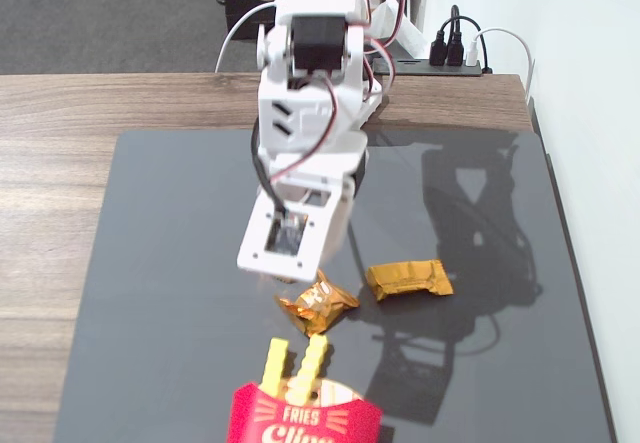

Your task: Grab a fry

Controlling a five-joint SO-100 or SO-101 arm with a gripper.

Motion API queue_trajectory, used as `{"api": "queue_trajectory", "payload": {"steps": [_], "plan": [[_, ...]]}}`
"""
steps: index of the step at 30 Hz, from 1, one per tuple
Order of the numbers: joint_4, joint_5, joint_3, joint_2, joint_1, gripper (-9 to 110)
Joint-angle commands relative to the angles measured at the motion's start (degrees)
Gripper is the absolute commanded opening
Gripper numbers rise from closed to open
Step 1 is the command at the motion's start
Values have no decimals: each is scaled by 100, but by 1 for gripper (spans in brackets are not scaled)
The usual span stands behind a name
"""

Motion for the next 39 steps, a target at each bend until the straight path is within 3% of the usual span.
{"api": "queue_trajectory", "payload": {"steps": [1,3,32,39], "plan": [[-132,-88,-571,-316,79,18],[-246,-97,-729,-589,105,23],[-431,-44,-2593,-3067,0,22],[-404,53,-2795,-3252,-44,1]]}}
